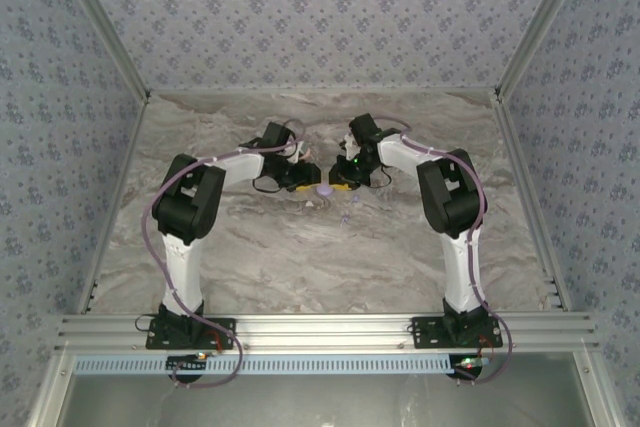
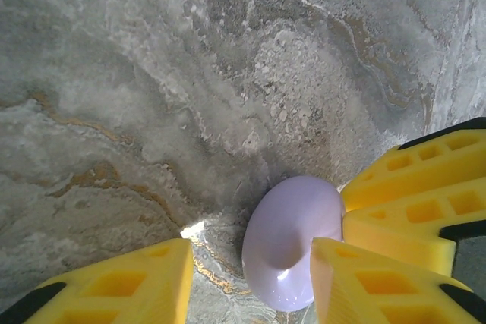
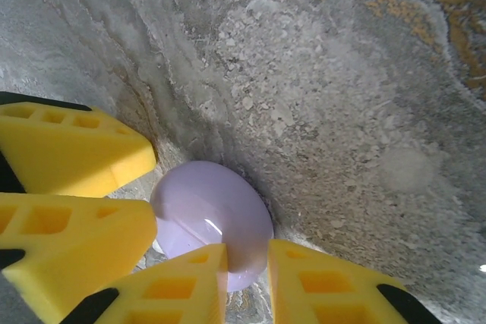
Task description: Insert wireless bluetooth earbuds into charging case
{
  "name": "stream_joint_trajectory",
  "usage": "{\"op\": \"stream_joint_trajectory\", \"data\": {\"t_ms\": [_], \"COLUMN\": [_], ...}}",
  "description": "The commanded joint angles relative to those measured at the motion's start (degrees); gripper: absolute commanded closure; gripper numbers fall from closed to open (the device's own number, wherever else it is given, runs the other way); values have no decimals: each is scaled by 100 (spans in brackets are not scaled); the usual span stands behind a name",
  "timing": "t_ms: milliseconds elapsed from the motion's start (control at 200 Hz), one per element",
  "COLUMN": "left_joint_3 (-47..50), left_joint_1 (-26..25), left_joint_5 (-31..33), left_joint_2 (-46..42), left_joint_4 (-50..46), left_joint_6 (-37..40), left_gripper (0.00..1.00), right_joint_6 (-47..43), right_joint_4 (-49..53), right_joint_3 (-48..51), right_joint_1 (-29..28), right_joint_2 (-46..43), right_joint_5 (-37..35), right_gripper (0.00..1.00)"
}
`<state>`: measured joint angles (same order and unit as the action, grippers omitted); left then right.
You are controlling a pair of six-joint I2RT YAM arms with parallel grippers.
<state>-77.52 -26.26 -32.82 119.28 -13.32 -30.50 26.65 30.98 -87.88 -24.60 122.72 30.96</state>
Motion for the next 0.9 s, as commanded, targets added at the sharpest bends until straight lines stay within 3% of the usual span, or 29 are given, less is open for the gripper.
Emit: {"op": "stream_joint_trajectory", "data": {"t_ms": [0,610,895], "left_joint_3": [-139,113,131], "left_joint_1": [-61,-132,-133], "left_joint_5": [-185,-889,-868], "left_joint_2": [143,227,251], "left_joint_4": [-19,672,673], "left_joint_6": [38,-614,-709], "left_gripper": [57,60,68], "right_joint_6": [76,-84,-110], "right_joint_4": [49,22,35], "right_joint_3": [84,144,122], "right_joint_1": [43,86,95], "right_joint_2": [137,222,174], "right_joint_5": [9,28,31], "right_gripper": [79,81,80]}}
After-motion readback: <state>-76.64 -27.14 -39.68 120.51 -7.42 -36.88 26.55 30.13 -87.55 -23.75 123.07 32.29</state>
